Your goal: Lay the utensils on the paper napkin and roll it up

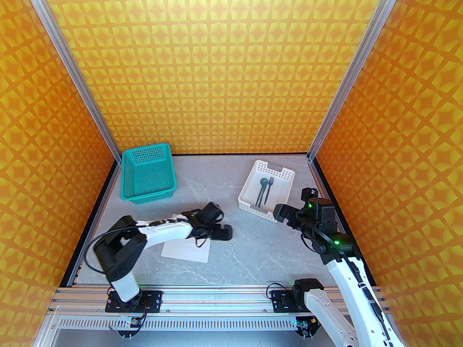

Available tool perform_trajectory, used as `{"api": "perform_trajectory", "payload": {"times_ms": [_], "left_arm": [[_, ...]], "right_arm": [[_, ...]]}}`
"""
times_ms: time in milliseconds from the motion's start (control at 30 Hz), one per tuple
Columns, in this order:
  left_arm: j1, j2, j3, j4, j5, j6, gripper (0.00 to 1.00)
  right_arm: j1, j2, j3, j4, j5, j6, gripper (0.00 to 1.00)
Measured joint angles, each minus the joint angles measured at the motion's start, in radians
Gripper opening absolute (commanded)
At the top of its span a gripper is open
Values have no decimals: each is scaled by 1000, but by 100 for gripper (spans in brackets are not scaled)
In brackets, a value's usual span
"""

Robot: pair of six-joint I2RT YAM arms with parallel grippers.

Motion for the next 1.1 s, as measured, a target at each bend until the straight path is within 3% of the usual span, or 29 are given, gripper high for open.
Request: {"api": "perform_trajectory", "payload": {"times_ms": [267,500,633,867,1100], "left_arm": [[-81,71,89,-3,13,-3,99],[-24,-63,32,-31,-16,-2,99],[58,-187,-43,-49,-40,0,99],[237,-436,-232,-92,-55,1,99],[484,-679,-380,-184,-28,21,99]], "right_arm": [[0,0,0,-2,2,0,99],[0,0,0,-2,2,0,99],[0,21,7,-3,-43,-5,98],[34,133,52,-2,-218,14,80],[248,232,59,19,-263,79,72]]}}
